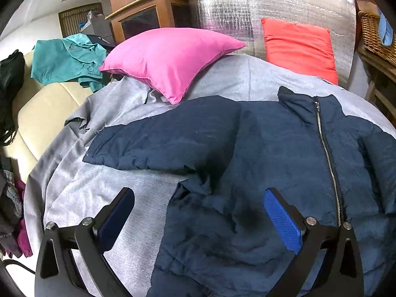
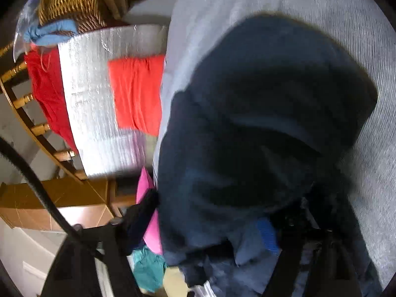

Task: Fold large clothes

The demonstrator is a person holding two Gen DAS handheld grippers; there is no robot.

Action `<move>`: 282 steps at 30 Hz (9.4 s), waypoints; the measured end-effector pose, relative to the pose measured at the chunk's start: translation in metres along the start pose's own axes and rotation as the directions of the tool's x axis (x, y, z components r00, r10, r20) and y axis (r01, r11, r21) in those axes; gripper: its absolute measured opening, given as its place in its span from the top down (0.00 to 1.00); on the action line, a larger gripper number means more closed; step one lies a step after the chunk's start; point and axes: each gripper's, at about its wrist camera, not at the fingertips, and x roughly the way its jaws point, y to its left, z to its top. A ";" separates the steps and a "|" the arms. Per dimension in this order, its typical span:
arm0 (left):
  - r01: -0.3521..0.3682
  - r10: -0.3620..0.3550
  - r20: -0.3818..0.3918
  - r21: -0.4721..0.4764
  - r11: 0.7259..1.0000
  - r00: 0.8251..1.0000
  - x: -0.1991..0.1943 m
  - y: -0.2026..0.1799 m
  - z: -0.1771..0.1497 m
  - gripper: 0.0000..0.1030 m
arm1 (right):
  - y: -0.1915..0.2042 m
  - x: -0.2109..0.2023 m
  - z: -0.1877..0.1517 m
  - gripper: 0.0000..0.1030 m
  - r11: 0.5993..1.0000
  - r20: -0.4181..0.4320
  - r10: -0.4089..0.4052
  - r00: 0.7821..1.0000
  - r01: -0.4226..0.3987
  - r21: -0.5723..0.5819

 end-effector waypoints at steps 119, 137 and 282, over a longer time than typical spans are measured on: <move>0.360 -0.284 0.235 -0.420 0.833 0.930 0.032 0.124 0.073 0.89 | 0.020 0.059 0.001 0.49 0.913 -0.198 -0.272 0.942 0.188 -0.363; 0.571 -0.538 -0.196 0.201 0.796 0.820 0.009 -0.086 0.016 0.30 | 0.016 0.052 0.005 0.41 0.937 -0.225 -0.233 0.946 0.156 -0.313; 0.334 -0.326 -0.186 0.013 0.942 0.927 0.045 -0.024 0.048 0.33 | 0.080 0.006 -0.017 0.42 0.662 0.122 -0.333 0.935 0.324 -0.676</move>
